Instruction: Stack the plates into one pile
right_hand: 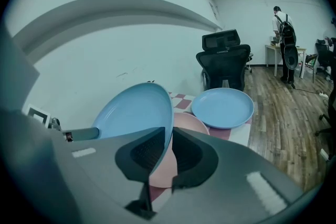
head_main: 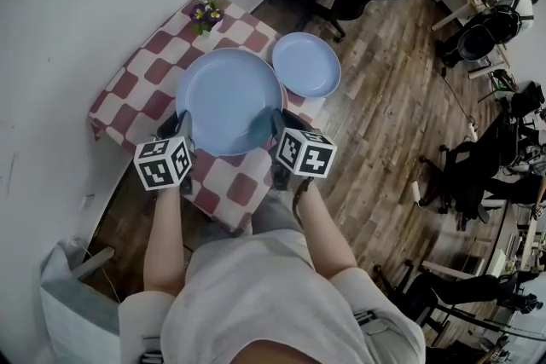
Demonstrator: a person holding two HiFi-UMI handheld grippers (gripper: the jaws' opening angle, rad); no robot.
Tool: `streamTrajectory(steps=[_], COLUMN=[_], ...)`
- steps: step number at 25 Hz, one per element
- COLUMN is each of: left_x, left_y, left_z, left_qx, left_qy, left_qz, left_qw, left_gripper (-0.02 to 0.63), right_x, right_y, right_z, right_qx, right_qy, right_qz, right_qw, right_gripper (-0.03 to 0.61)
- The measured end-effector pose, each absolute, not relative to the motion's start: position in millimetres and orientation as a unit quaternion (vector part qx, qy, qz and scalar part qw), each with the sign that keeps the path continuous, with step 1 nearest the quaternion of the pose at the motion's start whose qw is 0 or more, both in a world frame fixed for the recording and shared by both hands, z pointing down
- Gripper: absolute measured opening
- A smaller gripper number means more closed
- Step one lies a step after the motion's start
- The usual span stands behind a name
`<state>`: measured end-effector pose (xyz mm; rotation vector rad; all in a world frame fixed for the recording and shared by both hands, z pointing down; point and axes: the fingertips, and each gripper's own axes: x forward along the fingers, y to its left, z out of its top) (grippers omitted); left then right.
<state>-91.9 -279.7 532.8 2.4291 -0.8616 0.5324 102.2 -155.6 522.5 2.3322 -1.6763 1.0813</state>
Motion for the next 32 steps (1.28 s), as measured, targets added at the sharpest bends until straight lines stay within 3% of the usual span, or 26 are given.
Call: streamTrajectory(steps=[14,32], left_x=[-33.9,-36.6], left_y=[-256.7,-249.7], left_z=[590.1,630.1], left_qx=[0.837,0.781], left_qy=[-0.378,-0.451], left_qz=[0.256,0.306], left_qw=[0.302,0.306], left_gripper=[0.087,0.098], right_x=[179.5,185.2], right_y=[-173.2,-196.4], right_z=[572.4,625.9], right_qx=[0.692,0.609], right_qy=[-0.594,-0.645], right_qz=[0.397,0.427], right_qw=[0.108,0.175], right_gripper=[0.049,0.064])
